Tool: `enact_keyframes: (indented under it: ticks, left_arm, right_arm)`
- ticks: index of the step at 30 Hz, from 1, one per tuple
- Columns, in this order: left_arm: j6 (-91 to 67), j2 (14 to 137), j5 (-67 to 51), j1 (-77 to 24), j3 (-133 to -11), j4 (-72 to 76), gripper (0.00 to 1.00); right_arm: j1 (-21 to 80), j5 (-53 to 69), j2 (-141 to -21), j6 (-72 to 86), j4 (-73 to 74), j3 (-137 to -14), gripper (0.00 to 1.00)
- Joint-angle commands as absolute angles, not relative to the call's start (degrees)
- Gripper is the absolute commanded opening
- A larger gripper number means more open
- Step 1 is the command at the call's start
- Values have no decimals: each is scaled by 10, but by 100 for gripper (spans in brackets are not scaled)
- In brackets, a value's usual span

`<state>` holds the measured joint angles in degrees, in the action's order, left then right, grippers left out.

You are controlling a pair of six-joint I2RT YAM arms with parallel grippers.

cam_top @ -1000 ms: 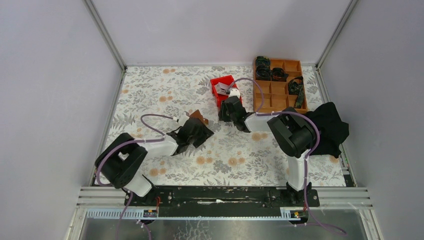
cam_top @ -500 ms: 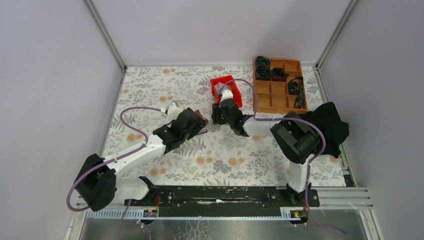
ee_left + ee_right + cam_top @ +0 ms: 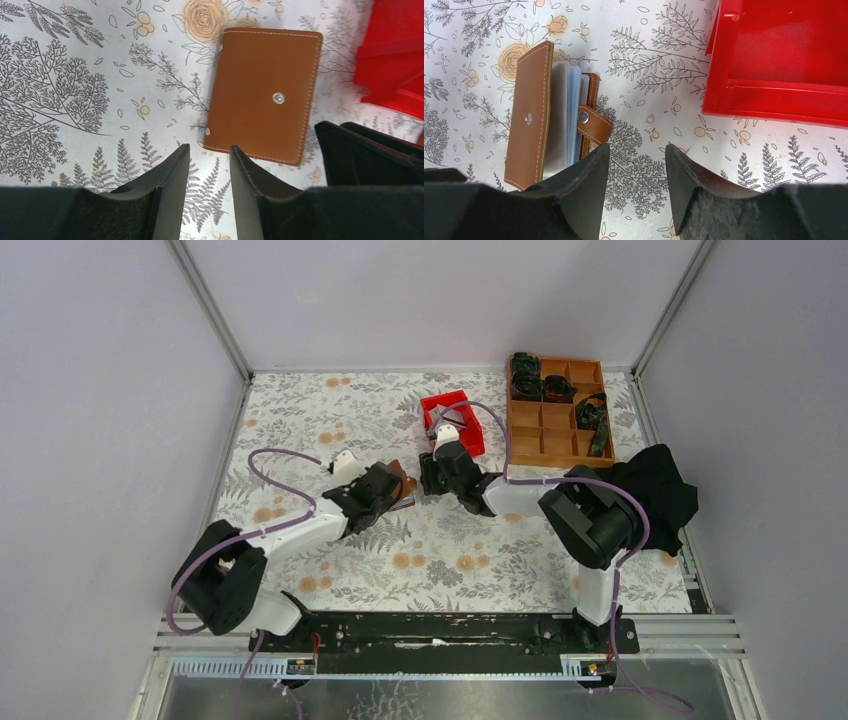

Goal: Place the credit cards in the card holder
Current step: Close the card holder at the center of the board.

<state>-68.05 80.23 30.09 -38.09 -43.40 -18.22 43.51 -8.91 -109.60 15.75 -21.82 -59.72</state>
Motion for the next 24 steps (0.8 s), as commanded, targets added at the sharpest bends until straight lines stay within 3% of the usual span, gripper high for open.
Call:
enact_keyframes:
  ticks: [1, 24]
  left_arm:
    - [-643, 831, 318, -369, -455, -150, 42]
    - [-619, 966, 254, -344, -521, -170, 42]
  right_arm:
    - [446, -91, -1096, 141, -227, -619, 52]
    - [473, -103, -1149, 107, -210, -665, 58]
